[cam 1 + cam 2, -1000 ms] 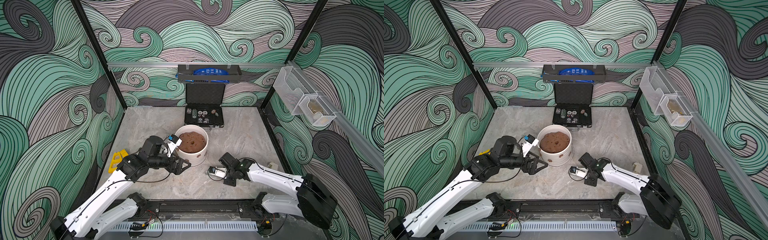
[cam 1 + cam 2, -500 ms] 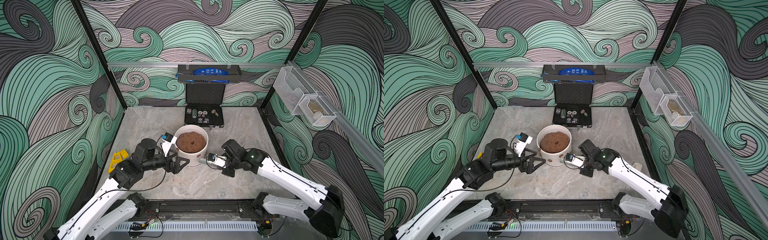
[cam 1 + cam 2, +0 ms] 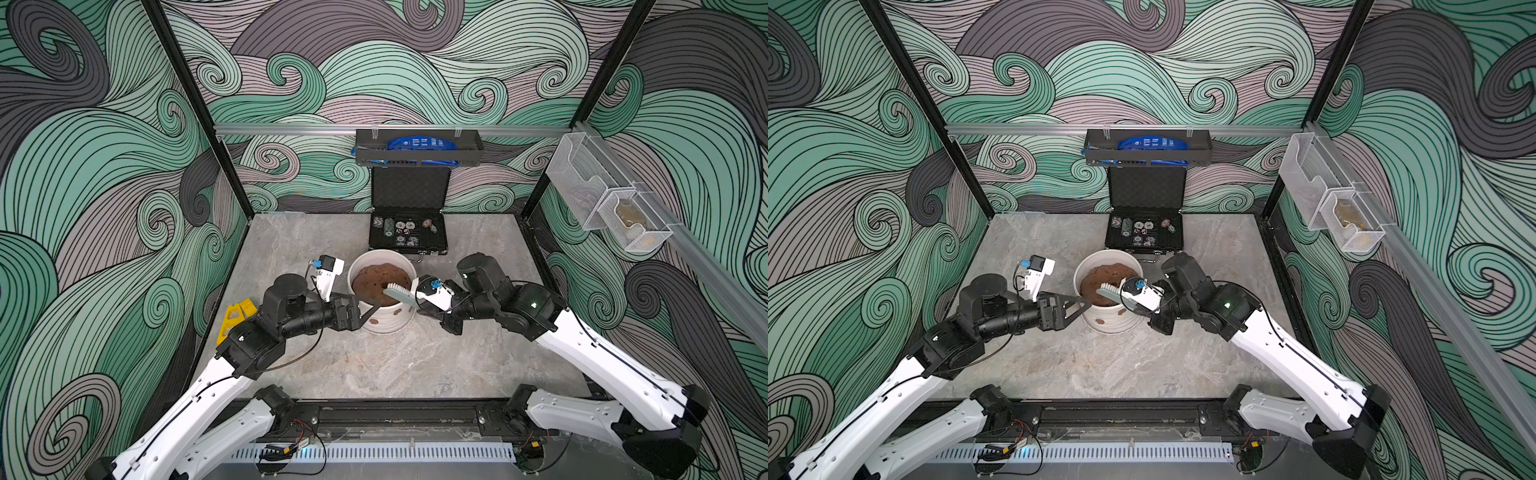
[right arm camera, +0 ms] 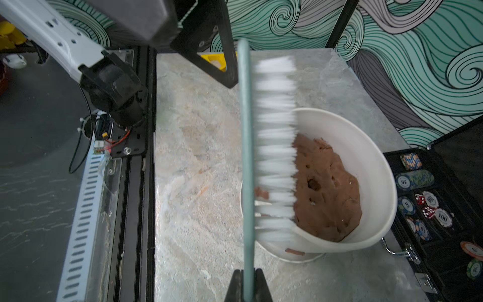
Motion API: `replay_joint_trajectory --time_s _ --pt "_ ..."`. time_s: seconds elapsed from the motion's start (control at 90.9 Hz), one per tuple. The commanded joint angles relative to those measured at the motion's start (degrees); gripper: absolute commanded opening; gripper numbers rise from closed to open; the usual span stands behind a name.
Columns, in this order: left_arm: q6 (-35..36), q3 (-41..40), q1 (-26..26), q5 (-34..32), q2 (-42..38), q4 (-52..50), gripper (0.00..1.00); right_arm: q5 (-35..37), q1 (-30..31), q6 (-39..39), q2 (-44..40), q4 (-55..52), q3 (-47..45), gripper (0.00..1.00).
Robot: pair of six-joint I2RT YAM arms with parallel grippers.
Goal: Scrub the dried mud off the ceramic pot
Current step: Pick up the brush from the center of the board.
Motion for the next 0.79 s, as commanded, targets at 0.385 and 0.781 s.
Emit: replay_joint_trajectory --time_s 0.385,0.781 --pt "-15.3 2.7 -3.4 -8.9 3.2 9.8 0.83 -4.5 1.6 10.7 5.6 9.3 1.5 0.00" --pt "-15.3 6.9 -9.2 -19.0 8.7 5.3 0.67 -2.6 3.5 16.5 8.2 11.0 2.4 0.00"
